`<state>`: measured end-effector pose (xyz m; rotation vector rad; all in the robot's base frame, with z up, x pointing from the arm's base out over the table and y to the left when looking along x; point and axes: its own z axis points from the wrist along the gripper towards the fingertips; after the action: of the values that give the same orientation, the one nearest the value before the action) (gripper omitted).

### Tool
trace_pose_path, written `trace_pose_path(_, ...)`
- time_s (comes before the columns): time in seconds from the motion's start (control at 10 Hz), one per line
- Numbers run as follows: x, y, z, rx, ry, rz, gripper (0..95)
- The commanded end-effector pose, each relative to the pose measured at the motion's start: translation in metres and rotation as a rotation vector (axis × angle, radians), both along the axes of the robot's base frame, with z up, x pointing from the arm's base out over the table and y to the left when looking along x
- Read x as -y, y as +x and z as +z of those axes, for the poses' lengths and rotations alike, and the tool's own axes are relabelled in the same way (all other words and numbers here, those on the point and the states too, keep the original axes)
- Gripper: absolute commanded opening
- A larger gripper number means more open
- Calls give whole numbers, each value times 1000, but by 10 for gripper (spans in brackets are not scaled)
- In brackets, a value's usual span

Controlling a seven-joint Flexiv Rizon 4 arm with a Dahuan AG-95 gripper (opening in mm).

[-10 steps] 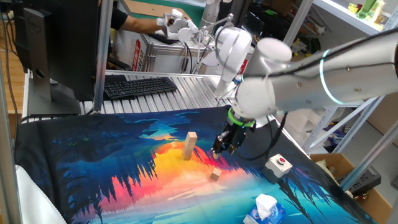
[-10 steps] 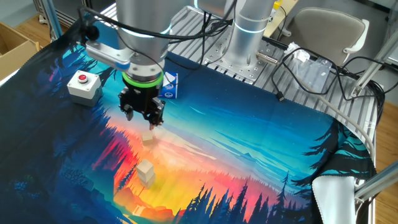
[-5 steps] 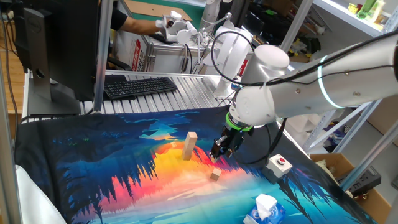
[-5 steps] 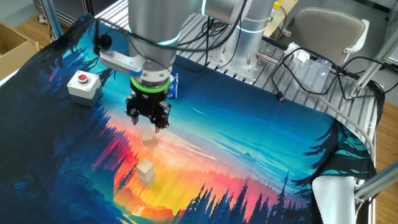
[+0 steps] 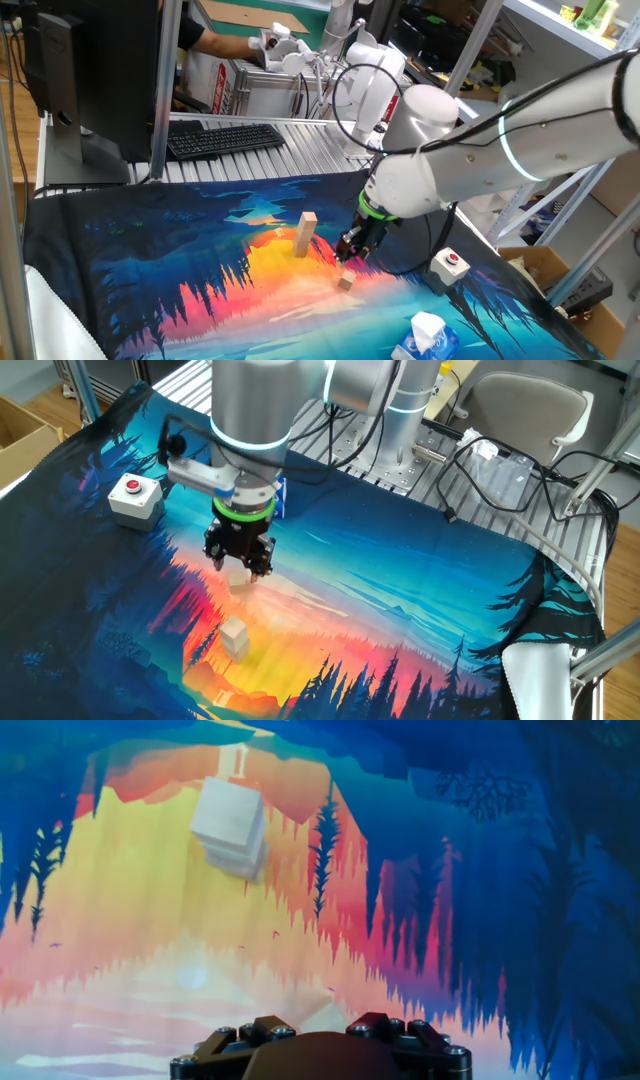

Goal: Stack the blocks in a vertical line of five

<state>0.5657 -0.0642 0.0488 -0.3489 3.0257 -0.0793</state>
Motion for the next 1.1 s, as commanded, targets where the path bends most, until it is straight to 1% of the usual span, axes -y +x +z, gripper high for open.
trace_pose_path(0.1,-1,-1,-7,3,6,6,570)
trace_pose_path(0.4,-1,-2,-24,22,8,9,570)
trace_pose_path(0.5,-1,-3,-28,23,9,12,570)
trace_pose_path(1.0,0,-3,-35,18,12,16,570)
trace_pose_path(1.1,1,-2,-38,20,13,16,570)
